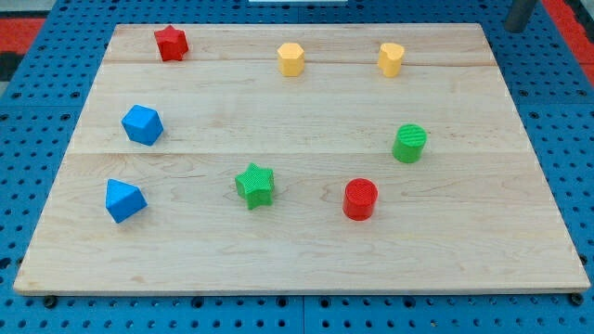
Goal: Push yellow hexagon into yellow heart
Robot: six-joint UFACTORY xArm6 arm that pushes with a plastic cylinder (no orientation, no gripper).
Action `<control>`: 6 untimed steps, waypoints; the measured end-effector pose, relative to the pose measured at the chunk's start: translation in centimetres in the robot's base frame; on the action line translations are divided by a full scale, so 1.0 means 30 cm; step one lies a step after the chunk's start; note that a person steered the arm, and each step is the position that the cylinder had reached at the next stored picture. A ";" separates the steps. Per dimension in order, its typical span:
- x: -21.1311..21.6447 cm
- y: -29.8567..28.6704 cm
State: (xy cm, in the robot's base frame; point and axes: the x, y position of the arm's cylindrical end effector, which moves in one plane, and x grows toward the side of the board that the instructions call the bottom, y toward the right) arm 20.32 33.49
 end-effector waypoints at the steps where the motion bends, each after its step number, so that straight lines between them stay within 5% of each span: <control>1: 0.000 -0.005; 4: 0.167 -0.381; 6: 0.425 -0.494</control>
State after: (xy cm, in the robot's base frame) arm 33.07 18.67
